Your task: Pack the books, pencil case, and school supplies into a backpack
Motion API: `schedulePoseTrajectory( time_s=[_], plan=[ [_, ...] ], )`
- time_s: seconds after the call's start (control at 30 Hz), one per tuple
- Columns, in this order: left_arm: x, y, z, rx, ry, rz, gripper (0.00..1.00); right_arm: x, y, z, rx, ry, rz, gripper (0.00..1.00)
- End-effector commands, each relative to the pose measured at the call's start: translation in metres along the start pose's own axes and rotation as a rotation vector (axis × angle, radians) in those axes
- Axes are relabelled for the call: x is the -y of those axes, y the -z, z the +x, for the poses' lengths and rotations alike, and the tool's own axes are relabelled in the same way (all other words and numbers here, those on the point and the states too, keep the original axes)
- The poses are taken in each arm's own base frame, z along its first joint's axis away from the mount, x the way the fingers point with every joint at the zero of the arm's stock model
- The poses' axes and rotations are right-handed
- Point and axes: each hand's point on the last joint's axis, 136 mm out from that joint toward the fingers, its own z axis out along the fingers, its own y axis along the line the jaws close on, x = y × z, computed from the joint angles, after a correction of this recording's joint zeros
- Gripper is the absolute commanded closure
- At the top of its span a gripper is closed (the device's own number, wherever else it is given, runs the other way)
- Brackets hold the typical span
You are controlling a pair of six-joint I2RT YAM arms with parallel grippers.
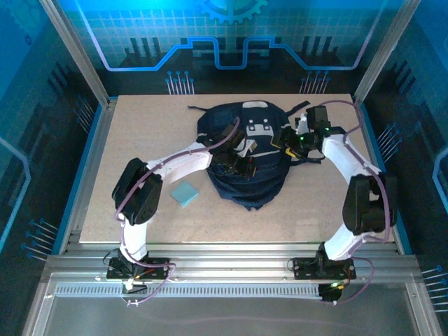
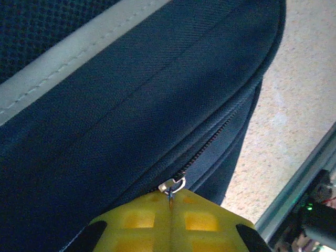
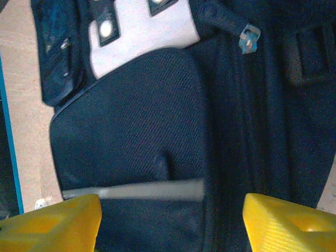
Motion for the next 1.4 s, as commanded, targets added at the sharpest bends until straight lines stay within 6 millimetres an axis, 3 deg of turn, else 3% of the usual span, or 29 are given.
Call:
schedulePoseTrajectory(
  time_s=[0.0, 0.17, 0.47, 0.67, 0.87, 0.9, 0.93, 1.03, 1.07, 1.23, 1.37],
  plan=[
    [0.049, 0.002, -0.02, 0.041, -0.049, 0.137, 1.0, -0.002, 0.014, 0.015, -0.003, -0.048, -0.033, 0.27],
    [0.073, 0.001, -0.022, 0.049, -0.09, 0.183, 1.0, -0.004, 0.003, 0.026, -0.013, -0.097, -0.065, 0.3],
    [0.071, -0.011, -0.025, 0.052, -0.064, 0.181, 1.0, 0.004, -0.002, 0.041, -0.038, -0.119, -0.015, 0.29],
    [0.068, -0.012, -0.031, 0.07, -0.067, 0.151, 1.0, 0.023, 0.007, 0.053, -0.026, -0.099, 0.068, 0.27],
    [0.088, 0.004, -0.035, 0.119, -0.09, 0.174, 1.0, 0.023, -0.018, 0.049, -0.041, -0.144, 0.019, 0.27],
    [0.09, 0.004, -0.033, 0.12, -0.094, 0.179, 1.0, 0.019, -0.024, 0.045, -0.038, -0.147, -0.005, 0.3],
    [0.091, 0.003, -0.031, 0.114, -0.094, 0.18, 1.0, 0.015, -0.03, 0.043, -0.037, -0.149, -0.029, 0.4],
    [0.083, -0.002, -0.023, 0.079, -0.094, 0.157, 1.0, 0.014, -0.034, 0.033, -0.012, -0.154, -0.038, 0.95],
    [0.074, -0.004, -0.018, 0.061, -0.097, 0.127, 1.0, 0.018, -0.031, 0.029, 0.01, -0.154, -0.022, 1.0],
    [0.019, -0.002, 0.008, -0.03, -0.086, -0.092, 1.0, 0.04, -0.009, 0.01, 0.114, -0.172, 0.042, 1.0],
    [-0.01, 0.007, 0.032, -0.088, -0.09, -0.21, 1.0, 0.045, -0.001, 0.0, 0.153, -0.159, 0.071, 1.0]
  ],
)
